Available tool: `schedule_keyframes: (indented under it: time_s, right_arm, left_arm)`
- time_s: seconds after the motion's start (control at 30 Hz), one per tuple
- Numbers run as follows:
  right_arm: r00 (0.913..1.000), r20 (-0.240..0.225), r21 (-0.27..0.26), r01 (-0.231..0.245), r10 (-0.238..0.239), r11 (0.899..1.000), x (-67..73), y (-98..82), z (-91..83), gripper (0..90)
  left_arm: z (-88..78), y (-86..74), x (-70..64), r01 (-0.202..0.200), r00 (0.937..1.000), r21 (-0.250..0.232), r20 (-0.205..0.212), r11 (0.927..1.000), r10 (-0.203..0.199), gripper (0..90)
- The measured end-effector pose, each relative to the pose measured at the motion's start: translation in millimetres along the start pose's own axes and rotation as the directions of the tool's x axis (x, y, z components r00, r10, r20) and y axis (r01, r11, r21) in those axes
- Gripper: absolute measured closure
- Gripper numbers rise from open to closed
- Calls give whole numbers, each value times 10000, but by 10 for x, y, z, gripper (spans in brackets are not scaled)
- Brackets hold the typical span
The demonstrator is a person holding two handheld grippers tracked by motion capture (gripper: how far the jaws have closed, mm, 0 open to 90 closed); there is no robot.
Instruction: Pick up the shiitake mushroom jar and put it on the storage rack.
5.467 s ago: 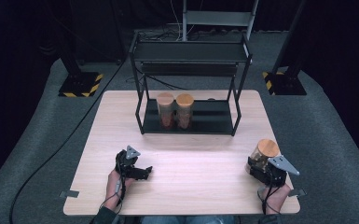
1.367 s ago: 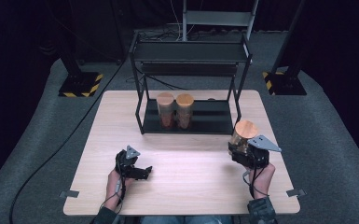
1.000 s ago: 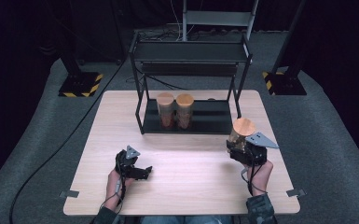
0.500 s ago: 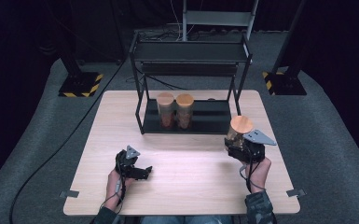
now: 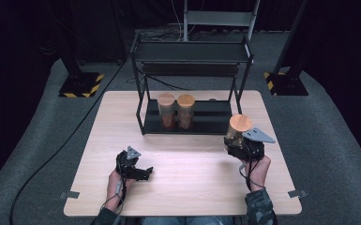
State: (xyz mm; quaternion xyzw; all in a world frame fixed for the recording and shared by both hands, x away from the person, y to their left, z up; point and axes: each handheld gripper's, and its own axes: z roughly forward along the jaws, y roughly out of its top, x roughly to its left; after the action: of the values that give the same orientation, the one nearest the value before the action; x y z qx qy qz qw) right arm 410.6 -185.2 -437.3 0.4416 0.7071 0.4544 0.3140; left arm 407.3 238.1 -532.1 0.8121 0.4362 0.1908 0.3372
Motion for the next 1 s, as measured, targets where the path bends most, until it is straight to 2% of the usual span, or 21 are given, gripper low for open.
schedule_keyframes:
  time_s: [1.0]
  right_arm:
    - [9996, -214, 103, 194, -192, 9998, 57, 99, 148, 248]
  left_arm:
    - [0, 0, 0, -5, 10000, 4, -1, 10000, 5, 1]
